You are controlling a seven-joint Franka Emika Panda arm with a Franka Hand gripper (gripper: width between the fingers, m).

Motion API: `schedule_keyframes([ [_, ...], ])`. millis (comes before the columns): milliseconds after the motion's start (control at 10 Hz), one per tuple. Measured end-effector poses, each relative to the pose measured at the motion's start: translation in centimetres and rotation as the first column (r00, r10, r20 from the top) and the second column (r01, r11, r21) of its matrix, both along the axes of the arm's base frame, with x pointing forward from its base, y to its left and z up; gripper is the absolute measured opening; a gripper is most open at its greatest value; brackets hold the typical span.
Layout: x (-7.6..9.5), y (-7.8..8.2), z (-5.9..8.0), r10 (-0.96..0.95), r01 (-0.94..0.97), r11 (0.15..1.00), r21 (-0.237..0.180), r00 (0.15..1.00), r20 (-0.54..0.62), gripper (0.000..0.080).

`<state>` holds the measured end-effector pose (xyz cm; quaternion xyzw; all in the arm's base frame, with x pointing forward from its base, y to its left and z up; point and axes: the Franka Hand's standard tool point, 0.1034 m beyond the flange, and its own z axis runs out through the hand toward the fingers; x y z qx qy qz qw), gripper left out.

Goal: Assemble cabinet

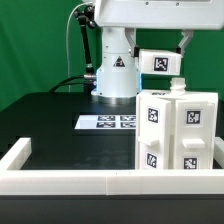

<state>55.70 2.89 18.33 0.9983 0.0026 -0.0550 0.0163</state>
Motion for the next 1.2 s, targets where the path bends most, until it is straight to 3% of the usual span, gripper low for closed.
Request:
schedule_keyframes([
  [1200,4.3,4.2,-0.5,0.055,-0.055,0.998,0.003,0.998,0.041,0.0557],
])
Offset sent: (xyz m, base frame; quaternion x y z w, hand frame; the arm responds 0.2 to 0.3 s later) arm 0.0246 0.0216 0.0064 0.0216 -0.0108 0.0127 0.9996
